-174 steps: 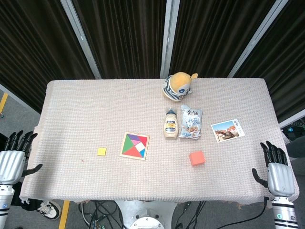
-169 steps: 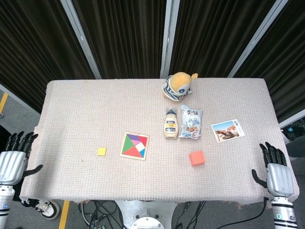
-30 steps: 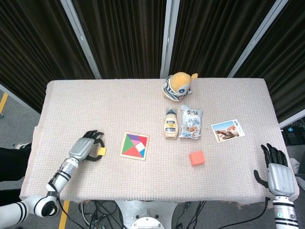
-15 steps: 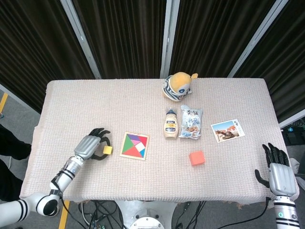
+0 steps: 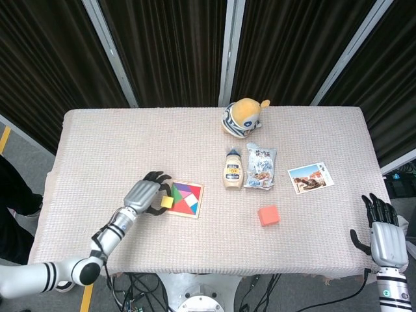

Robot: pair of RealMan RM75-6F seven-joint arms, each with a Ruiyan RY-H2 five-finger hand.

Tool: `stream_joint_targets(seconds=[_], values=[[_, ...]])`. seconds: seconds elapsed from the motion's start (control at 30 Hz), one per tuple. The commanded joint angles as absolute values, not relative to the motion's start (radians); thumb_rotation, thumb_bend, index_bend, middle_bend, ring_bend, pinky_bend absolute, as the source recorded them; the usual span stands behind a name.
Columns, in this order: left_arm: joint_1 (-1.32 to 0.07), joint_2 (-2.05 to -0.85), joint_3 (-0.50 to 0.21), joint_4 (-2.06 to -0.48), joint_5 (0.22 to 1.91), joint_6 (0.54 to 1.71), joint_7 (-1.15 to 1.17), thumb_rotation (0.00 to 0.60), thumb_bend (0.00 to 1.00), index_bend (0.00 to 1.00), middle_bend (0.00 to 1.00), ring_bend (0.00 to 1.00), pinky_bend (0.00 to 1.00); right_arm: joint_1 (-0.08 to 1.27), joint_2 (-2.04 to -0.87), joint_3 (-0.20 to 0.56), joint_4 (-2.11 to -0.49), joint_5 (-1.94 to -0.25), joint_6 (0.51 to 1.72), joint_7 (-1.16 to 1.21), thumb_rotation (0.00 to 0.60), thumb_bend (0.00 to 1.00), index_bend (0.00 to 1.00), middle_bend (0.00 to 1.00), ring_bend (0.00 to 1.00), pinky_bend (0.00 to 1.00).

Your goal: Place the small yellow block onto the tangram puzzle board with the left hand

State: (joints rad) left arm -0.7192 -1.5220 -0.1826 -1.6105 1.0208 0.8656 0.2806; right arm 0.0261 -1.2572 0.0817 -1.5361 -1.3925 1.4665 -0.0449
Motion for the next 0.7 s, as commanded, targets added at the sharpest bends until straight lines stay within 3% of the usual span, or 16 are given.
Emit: stream_joint_targets(seconds=[0.03, 0.27, 0.7], values=[[-0.751, -1.545, -0.192, -1.599, 1.003, 0.849, 0.301, 0.6, 0.35, 0.48, 0.13, 0.0, 0.0, 0.024, -1.26, 0.083, -1.527, -1.397, 1.471, -0.035, 0.6, 0.26, 0.0, 0.0, 0.0, 0.0], [-0.808, -1.577, -0.203, -1.555, 1.03, 0.815, 0.295, 0.6, 0.35, 0.51, 0.13, 0.0, 0.0, 0.019, -1.264, 0.085, -1.517, -1.402, 1.485, -0.021, 0.6, 0.26, 0.0, 0.0, 0.0, 0.0], [-0.885, -1.599, -0.162, -1.39, 1.286, 0.741, 0.128, 0.6, 0.35, 0.52, 0.14, 0.0, 0.0, 0.015, -1.272, 0.084, -1.503, -1.417, 1.499, -0.007, 0.6, 0.26, 0.0, 0.0, 0.0, 0.0]])
